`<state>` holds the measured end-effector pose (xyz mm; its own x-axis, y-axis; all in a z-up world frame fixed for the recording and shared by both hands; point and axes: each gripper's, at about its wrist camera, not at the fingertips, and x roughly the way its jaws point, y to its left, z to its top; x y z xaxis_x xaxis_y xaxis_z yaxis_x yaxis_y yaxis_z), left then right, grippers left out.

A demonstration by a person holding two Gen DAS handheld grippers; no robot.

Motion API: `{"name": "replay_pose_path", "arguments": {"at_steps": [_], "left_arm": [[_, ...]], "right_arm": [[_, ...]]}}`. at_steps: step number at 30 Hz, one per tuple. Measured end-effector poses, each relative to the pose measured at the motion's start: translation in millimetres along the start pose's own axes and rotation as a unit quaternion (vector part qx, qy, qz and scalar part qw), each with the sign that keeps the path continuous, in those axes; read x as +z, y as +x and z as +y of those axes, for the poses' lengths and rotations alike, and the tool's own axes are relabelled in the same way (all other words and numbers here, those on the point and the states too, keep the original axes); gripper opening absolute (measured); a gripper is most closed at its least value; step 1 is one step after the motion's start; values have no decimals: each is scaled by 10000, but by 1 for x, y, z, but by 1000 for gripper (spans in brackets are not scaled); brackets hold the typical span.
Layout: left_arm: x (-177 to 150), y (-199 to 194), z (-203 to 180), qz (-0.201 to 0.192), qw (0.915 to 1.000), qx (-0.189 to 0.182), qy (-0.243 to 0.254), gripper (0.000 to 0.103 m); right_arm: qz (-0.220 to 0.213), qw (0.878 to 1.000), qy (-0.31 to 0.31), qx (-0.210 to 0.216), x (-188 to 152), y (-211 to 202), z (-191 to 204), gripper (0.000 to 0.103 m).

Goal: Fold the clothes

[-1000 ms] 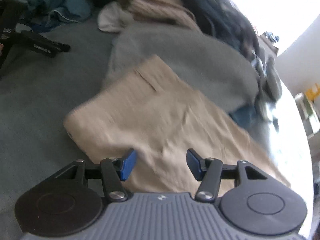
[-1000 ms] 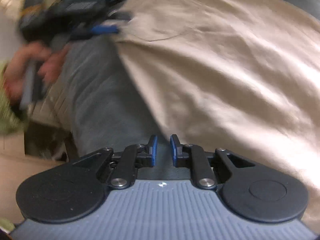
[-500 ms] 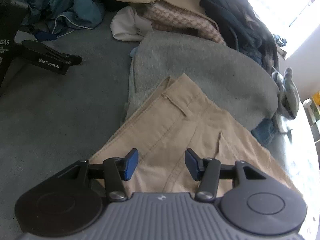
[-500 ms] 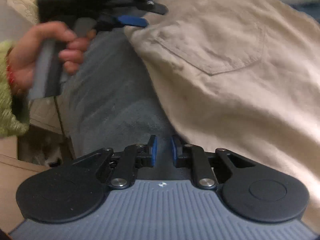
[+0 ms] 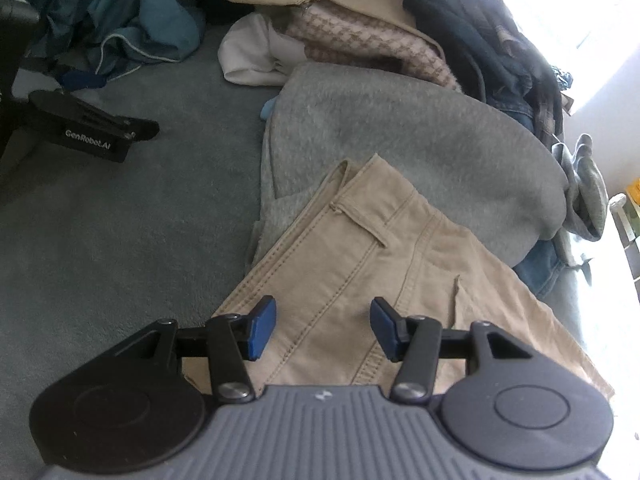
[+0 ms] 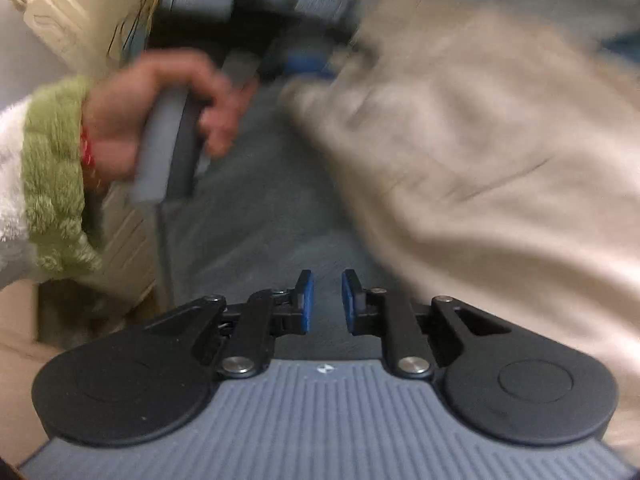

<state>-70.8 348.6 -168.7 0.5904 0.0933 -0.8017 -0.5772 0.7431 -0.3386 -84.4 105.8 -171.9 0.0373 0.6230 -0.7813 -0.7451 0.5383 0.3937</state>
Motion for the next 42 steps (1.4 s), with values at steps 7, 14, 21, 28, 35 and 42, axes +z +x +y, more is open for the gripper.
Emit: {"name": "replay_pose_path", "arguments": {"at_steps": [7,14,21,28,35,42], "left_arm": [[-14,-32,-17,-187,9995,109,234,55],[-65,-77,-57,-276,9976,-272,566,57],[-144,-75,-118,624,9856,-1364,784,57],[-177,-55,-125,1187,9794,-1633,15,45],[-183,-41,-120,1479,9658,-1906,-946,43],[-185,-38,-123,1403,9692,-1729,-1054,43]], "right_arm": [[292,9899,1046,-913,-67,-68,-112,15],[129,9401,3232,-1078,-140,-153,-174,21],[-828,8361,5421,130,-158,-152,-223,33],[-981,8089,5766,596,-146,-124,-223,15],[-1303,8068,5687,927,-138,-143,-233,3],[-390,7740,6156,1431,-151,-120,-225,34]]}}
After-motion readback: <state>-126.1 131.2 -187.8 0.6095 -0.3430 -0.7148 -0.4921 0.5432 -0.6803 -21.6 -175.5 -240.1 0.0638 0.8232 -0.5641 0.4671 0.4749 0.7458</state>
